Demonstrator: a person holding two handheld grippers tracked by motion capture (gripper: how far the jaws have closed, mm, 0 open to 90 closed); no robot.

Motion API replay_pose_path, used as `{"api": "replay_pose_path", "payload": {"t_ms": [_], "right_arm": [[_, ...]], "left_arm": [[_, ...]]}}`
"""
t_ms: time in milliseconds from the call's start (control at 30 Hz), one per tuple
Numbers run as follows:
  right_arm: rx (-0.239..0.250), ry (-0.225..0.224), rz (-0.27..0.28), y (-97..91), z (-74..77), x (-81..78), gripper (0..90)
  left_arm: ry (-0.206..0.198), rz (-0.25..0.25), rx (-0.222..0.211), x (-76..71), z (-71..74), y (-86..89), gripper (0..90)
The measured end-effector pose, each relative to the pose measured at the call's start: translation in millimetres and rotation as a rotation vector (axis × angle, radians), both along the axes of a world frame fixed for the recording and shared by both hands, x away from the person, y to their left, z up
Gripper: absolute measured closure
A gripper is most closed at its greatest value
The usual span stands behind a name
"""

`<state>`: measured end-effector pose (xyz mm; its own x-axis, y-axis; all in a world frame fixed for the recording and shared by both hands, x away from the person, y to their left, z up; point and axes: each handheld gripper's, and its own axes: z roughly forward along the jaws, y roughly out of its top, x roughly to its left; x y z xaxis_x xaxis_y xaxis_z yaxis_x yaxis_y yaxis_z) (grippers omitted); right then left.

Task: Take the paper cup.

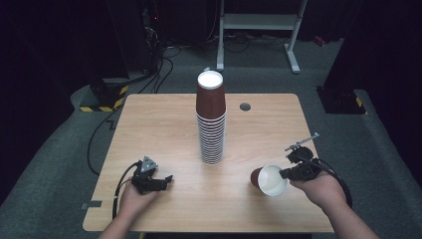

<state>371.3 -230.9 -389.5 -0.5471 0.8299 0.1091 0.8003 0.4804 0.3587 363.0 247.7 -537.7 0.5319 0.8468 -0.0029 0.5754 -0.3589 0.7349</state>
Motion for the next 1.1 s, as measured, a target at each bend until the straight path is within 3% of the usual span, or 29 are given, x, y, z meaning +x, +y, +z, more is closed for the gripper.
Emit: {"api": "replay_pose_path", "payload": {"t_ms": [233,533,767,1100], "right_arm": [[-0.048,0.042,-0.026,-2.0,6.0,14.9,86.3],[-0.036,0.129,-0.032,-2.1,13.4,31.7,86.3],[-0.061,0.147,-0.013,5.1,19.1,35.1,86.2],[-0.076,0.168,-0.013,9.0,15.7,37.0,86.2]], "left_arm": [[0.0,-0.002,0.001,-0.1,0.0,0.1,17.2],[0.0,-0.005,0.001,0.0,0.0,0.3,17.2],[0.0,-0.005,0.001,0.0,0.0,0.3,17.2],[0.0,-0.006,0.0,0.0,0.0,0.2,17.2]]}}
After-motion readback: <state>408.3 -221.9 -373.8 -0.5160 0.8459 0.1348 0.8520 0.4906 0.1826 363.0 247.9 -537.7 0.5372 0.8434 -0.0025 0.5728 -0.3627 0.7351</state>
